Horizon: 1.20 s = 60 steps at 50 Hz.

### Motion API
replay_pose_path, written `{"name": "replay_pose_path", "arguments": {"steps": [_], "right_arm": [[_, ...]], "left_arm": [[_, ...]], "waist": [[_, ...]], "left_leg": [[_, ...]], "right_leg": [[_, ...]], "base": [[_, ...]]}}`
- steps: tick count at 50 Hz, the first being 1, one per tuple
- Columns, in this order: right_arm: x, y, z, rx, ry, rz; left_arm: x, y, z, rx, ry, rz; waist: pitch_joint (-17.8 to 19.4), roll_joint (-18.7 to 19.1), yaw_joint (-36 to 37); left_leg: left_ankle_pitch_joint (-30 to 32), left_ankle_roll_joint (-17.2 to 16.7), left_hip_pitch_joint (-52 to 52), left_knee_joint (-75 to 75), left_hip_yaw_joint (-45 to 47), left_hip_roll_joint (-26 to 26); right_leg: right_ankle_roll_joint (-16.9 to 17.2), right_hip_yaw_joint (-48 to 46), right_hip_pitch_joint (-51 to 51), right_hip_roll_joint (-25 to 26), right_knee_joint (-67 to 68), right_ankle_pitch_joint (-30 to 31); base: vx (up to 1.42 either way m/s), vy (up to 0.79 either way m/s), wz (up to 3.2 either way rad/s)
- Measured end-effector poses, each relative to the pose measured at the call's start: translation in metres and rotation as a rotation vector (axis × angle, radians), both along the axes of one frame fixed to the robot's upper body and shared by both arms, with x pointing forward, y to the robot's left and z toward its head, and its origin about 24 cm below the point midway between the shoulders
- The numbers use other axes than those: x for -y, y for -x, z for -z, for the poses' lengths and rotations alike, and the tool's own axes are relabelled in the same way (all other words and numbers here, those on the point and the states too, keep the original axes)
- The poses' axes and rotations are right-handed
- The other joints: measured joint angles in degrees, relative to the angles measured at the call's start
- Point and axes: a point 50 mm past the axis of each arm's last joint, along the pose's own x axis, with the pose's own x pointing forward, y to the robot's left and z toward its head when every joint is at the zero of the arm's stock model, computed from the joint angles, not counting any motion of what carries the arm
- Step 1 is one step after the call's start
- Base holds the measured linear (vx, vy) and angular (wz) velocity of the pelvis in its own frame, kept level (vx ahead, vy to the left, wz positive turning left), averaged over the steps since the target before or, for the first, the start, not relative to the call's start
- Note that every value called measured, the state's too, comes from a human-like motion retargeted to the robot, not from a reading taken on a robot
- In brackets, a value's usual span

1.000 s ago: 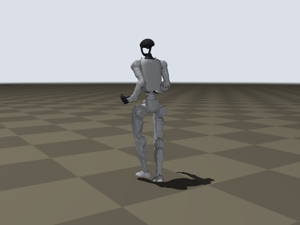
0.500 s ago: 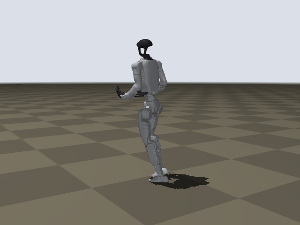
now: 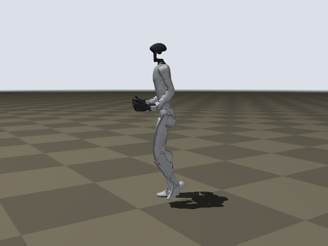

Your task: Walk run

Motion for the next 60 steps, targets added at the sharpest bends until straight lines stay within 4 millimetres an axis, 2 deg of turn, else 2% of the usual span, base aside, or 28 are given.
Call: {"name": "replay_pose_path", "arguments": {"steps": [3, 5, 8, 10, 12, 13, 15, 16, 17, 18, 19, 20, 25, 28, 30, 32, 38, 41, 42, 45, 47, 48, 50, 52, 53, 55, 57, 60], "right_arm": [[0.012, 0.001, 0.001, -0.015, -0.004, 0.027], [0.021, 0.002, 0.002, -0.022, 0.006, 0.048], [0.029, 0.003, 0.003, -0.019, 0.048, 0.08], [0.029, 0.005, 0.006, -0.03, 0.066, 0.09], [0.025, 0.009, 0.012, -0.064, 0.069, 0.077], [0.022, 0.011, 0.017, -0.089, 0.062, 0.066], [0.017, 0.017, 0.025, -0.136, 0.03, 0.06], [0.012, 0.019, 0.028, -0.157, 0.008, 0.052], [0.007, 0.022, 0.031, -0.175, -0.013, 0.045], [0.003, 0.024, 0.033, -0.191, -0.031, 0.04], [0.001, 0.024, 0.033, -0.196, -0.044, 0.043], [0.0, 0.024, 0.033, -0.198, -0.053, 0.05], [0.005, 0.027, 0.032, -0.192, -0.069, 0.113], [0.011, 0.03, 0.032, -0.196, -0.078, 0.159], [0.014, 0.033, 0.033, -0.205, -0.089, 0.171], [0.016, 0.034, 0.033, -0.207, -0.1, 0.177], [0.018, 0.034, 0.028, -0.186, -0.107, 0.215], [0.019, 0.033, 0.025, -0.168, -0.098, 0.22], [0.019, 0.033, 0.024, -0.165, -0.097, 0.215], [0.021, 0.035, 0.023, -0.167, -0.095, 0.198], [0.023, 0.038, 0.023, -0.168, -0.093, 0.198], [0.022, 0.04, 0.024, -0.173, -0.095, 0.197], [0.023, 0.042, 0.027, -0.19, -0.111, 0.213], [0.024, 0.039, 0.029, -0.209, -0.132, 0.229], [0.025, 0.036, 0.029, -0.207, -0.133, 0.237], [0.024, 0.029, 0.027, -0.191, -0.142, 0.253], [0.024, 0.016, 0.021, -0.149, -0.145, 0.267], [0.024, -0.002, 0.003, -0.048, -0.142, 0.263]], "left_arm": [[0.005, -0.009, -0.006, 0.031, 0.002, 0.032], [0.009, -0.013, -0.009, 0.049, 0.002, 0.05], [0.016, -0.017, -0.011, 0.06, 0.009, 0.041], [0.018, -0.014, -0.009, 0.048, 0.022, 0.022], [0.019, -0.008, -0.003, 0.014, 0.044, -0.001], [0.018, -0.003, 0.001, -0.009, 0.052, -0.011], [0.017, 0.003, 0.008, -0.046, 0.065, -0.01], [0.015, 0.005, 0.01, -0.056, 0.069, -0.015], [0.013, 0.005, 0.011, -0.063, 0.073, -0.02], [0.011, 0.006, 0.012, -0.066, 0.075, -0.02], [0.011, 0.004, 0.011, -0.06, 0.073, -0.011], [0.012, 0.001, 0.009, -0.049, 0.068, 0.003], [0.017, -0.022, -0.001, 0.006, -0.01, 0.115], [0.025, -0.034, -0.009, 0.047, -0.021, 0.16], [0.03, -0.04, -0.013, 0.071, -0.01, 0.169], [0.034, -0.046, -0.017, 0.092, 0.001, 0.18], [0.039, -0.05, -0.02, 0.115, -0.002, 0.204], [0.034, -0.045, -0.016, 0.098, 0.004, 0.164], [0.032, -0.043, -0.013, 0.087, 0.007, 0.147], [0.027, -0.032, -0.004, 0.041, 0.018, 0.107], [0.023, -0.023, 0.002, 0.012, 0.005, 0.104], [0.018, -0.018, 0.005, -0.006, -0.011, 0.104], [0.012, -0.006, 0.012, -0.032, -0.042, 0.104], [0.01, 0.0, 0.015, -0.042, -0.047, 0.063], [0.009, 0.002, 0.015, -0.041, -0.042, 0.036], [0.003, 0.009, 0.016, -0.047, -0.051, -0.009], [-0.004, 0.017, 0.018, -0.066, -0.079, -0.046], [-0.015, 0.029, 0.019, -0.092, -0.118, -0.126]], "waist": [[0.8, 0.24, 4.12], [1.01, 0.77, 5.33], [1.26, 2.69, 4.78], [0.85, 3.13, 3.14], [0.42, 1.37, 4.64], [0.16, 0.1, 6.55], [-0.34, -0.77, 9.77], [-0.62, 0.29, 9.85], [-0.79, 1.62, 9.74], [-0.76, 3.49, 9.23], [-0.7, 5.35, 7.97], [-0.62, 7.21, 6.32], [-0.14, 11.67, 4.22], [0.08, 12.57, 3.05], [0.12, 12.88, 0.33], [0.44, 12.02, -2.5], [3.41, 6.56, -4.45], [4.17, 5.4, -5.74], [4.21, 5.25, -5.94], [2.93, 6.34, -5.86], [1.59, 7.39, -7.52], [0.85, 8.67, -8.25], [0.19, 10.94, -9.49], [-0.52, 9.79, -10.06], [-1.1, 8.44, -10.3], [-2.11, 6.2, -8.67], [-1.62, 5.41, -7.89], [-0.07, 3.5, -2.88]], "left_leg": [[-3.48, 2.64, -4.46, -9.62, 2.66, 0.78], [-5.31, 5.0, -4.79, -17.79, 11.67, 3.53], [-9.56, 5.39, -2.8, -30.59, 19.34, 0.37], [-10.1, 7.33, 0.12, -35.74, 23.96, -2.23], [-7.67, 10.62, 3.51, -37.17, 25.22, -3.66], [-9.23, 10.62, 5.65, -37.68, 26.23, -3.88], [-12.13, 10.62, 4.35, -37.05, 12.57, -5.59], [-13.04, 10.62, 5.04, -35.7, 12.75, -3.62], [-13.98, 10.62, 6.03, -34.56, 12.89, -1.81], [-14.96, 10.62, 7.6, -33.86, 12.94, -0.32], [-15.66, 10.62, 9.19, -33.68, 11.59, 0.35], [-16.2, 10.62, 10.78, -33.77, 9.55, 0.61], [-14.48, 10.62, 14.78, -35.63, -2.21, 0.15], [-13.38, 10.62, 17.02, -36.66, -9.87, -1.74], [-12.87, 10.62, 17.32, -35.97, -17.25, -3.37], [-12.58, 10.62, 17.85, -35.16, -24.35, -6.03], [-12.3, 10.62, 24.77, -35.01, -37.36, -12.94], [-11.19, 10.62, 29.4, -35.92, -40.54, -13.98], [-10.26, 10.62, 30.99, -36.54, -40.68, -14.11], [-5.02, 10.59, 34.33, -37.86, -38.36, -14.15], [0.91, 6.32, 34.66, -35.57, -38.2, -12.5], [5.29, 3.1, 34.08, -33.51, -37.58, -10.68], [15.8, -6.27, 31.6, -26.67, -36.45, -7.93], [22.78, -15.57, 26.94, -17.28, -29.84, -7.51], [25.98, -18.43, 24.69, -13.57, -24.51, -7.78], [26.05, -17.94, 19.29, -6.48, -18.63, -6.81], [17.39, -11.6, 11.58, 0.33, -17.07, -7.99], [6.09, -7.02, 0.09, 1.76, -7.67, -6.54]], "right_leg": [[0.56, -2.29, 2.6, 1.76, -0.64, -2.25], [1.28, -6.37, 4.51, 2.99, -1.17, -3.63], [2.37, -14.38, 8.33, 6.39, -2.39, -4.7], [3.95, -19.64, 11.01, 7.6, -2.42, -4.37], [5.78, -20.01, 13.72, 6.34, -0.9, -2.03], [6.67, -18.63, 14.89, 5.4, 0.51, 0.07], [7.24, -16.79, 15.34, 4.78, 5.37, 8.58], [5.96, -16.23, 14.69, 4.35, 9.74, 14.54], [3.38, -16.02, 13.78, 4.1, 14.67, 19.54], [-1.79, -16.5, 12.36, 4.25, 20.72, 22.58], [-4.75, -15.23, 10.31, 5.85, 25.89, 23.75], [-6.59, -13.09, 7.95, 8.19, 30.62, 23.98], [-5.9, -5.07, -4.37, 12.03, 42.74, 11.57], [-9.44, -5.09, -10.05, 9.18, 40.41, 6.35], [-9.4, -3.63, -13.31, 8.98, 34.65, 5.94], [-6.59, 0.35, -16.06, 9.1, 27.07, 6.99], [-1.82, 12.67, -21.35, 7.94, 8.15, 7.66], [3.76, 15.3, -22.89, 7.73, 3.19, 6.85], [4.21, 15.12, -23.21, 7.61, 2.63, 6.75], [-0.46, 12.87, -23.31, 7.87, 4.99, 8.71], [-1.13, 7.28, -21.82, 6.63, 6.93, 9.25], [-2.19, 10.62, -21.36, 8.23, 8.51, 6.38], [-4.55, 17.47, -21.26, 13.58, 11.99, 0.77], [-4.67, 6.19, -17.59, 7.04, 10.8, -1.29], [-4.37, 5.67, -16.23, 5.24, 10.08, -2.35], [-5.01, 5.45, -12.98, 5.49, 8.29, -4.85], [-4.79, 3.9, -9.81, 5.58, 5.08, -5.13], [-5.01, 5.55, -6.07, 7.15, 0.52, -5.34]], "base": [[0.4, 0.09, 1.45], [0.37, 0.11, 1.89], [0.49, 0.13, 2.15], [0.7, 0.15, 2.02], [1.0, 0.11, 0.49], [0.98, -0.08, -0.35], [0.85, -0.09, -0.16], [0.78, 0.14, 0.49], [0.9, 0.33, 0.93], [0.96, 0.37, 1.54], [0.92, 0.37, 2.32], [0.77, 0.34, 2.81], [0.57, 0.21, 2.53], [0.6, 0.19, 2.73], [0.67, 0.11, 3.38], [0.68, -0.02, 3.28], [0.68, -0.15, 2.06], [0.88, -0.14, 1.34], [0.93, -0.05, 0.67], [0.88, 0.06, 0.53], [1.06, -0.27, 1.22], [1.02, -0.36, 1.43], [1.09, -0.37, 1.52], [0.99, -0.24, 1.37], [0.82, -0.19, 1.02], [0.73, -0.32, 0.53], [0.84, -0.32, 0.42], [0.86, -0.25, -0.38]]}}
